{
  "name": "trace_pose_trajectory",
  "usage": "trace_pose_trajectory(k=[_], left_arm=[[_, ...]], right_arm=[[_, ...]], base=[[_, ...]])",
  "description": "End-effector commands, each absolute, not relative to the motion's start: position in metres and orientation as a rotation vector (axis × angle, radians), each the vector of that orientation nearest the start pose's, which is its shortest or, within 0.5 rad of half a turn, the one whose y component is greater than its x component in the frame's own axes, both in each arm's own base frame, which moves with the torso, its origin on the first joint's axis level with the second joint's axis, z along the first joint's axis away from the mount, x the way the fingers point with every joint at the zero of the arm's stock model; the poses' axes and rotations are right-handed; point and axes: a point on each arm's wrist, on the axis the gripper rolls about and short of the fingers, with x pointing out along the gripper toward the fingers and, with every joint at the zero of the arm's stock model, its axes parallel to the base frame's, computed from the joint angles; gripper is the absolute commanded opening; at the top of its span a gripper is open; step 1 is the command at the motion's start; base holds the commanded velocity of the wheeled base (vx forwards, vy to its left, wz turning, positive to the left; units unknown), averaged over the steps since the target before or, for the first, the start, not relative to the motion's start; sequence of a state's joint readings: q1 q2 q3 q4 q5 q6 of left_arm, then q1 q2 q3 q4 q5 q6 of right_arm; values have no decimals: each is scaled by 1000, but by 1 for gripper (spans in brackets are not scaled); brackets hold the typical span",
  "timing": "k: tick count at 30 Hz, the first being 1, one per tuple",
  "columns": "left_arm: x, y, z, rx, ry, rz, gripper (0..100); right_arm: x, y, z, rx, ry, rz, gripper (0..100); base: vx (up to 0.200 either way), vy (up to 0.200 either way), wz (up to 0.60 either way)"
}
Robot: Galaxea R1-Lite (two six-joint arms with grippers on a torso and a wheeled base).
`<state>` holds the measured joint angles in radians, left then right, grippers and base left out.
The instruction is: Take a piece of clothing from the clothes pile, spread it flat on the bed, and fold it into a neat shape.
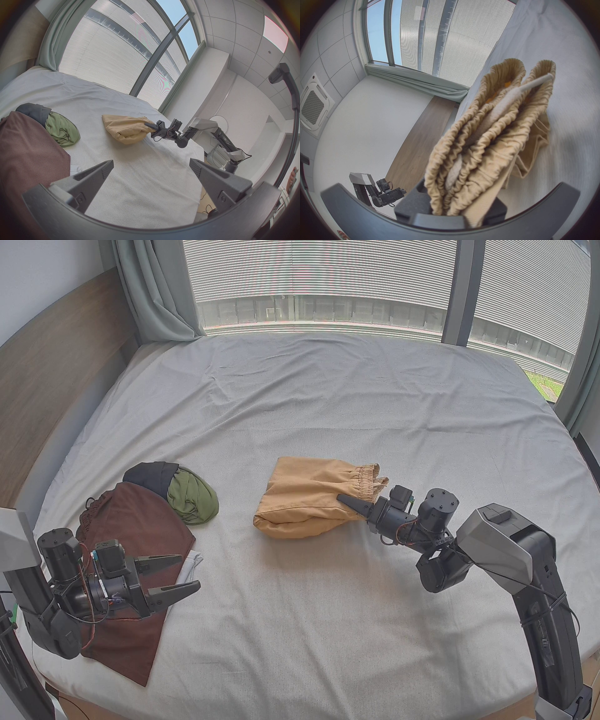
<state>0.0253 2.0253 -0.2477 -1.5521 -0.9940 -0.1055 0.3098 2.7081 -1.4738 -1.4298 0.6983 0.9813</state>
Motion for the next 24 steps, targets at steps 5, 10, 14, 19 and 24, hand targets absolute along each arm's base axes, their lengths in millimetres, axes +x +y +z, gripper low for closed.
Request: trace_pose_trajectory(k=[5, 10, 14, 19, 24], left_arm=[[261, -12, 62, -212, 256, -951, 100], [261, -12, 62, -211, 254, -952, 100], [261, -12, 62, -211, 254, -952, 100], [261, -12, 63, -211, 252, -952, 100], [261, -11, 64, -216, 251, -950, 100]], right_arm=[[454, 163, -19, 867, 374, 986, 0], [450, 163, -30, 870, 379, 978, 0], [450, 163, -32, 870, 378, 979, 0], [450, 162, -33, 870, 379, 976, 0], [450, 163, -31, 868, 376, 980, 100]], base=[[0, 0, 0], [0, 0, 0], [0, 0, 0], [0, 0, 0], [0, 0, 0]])
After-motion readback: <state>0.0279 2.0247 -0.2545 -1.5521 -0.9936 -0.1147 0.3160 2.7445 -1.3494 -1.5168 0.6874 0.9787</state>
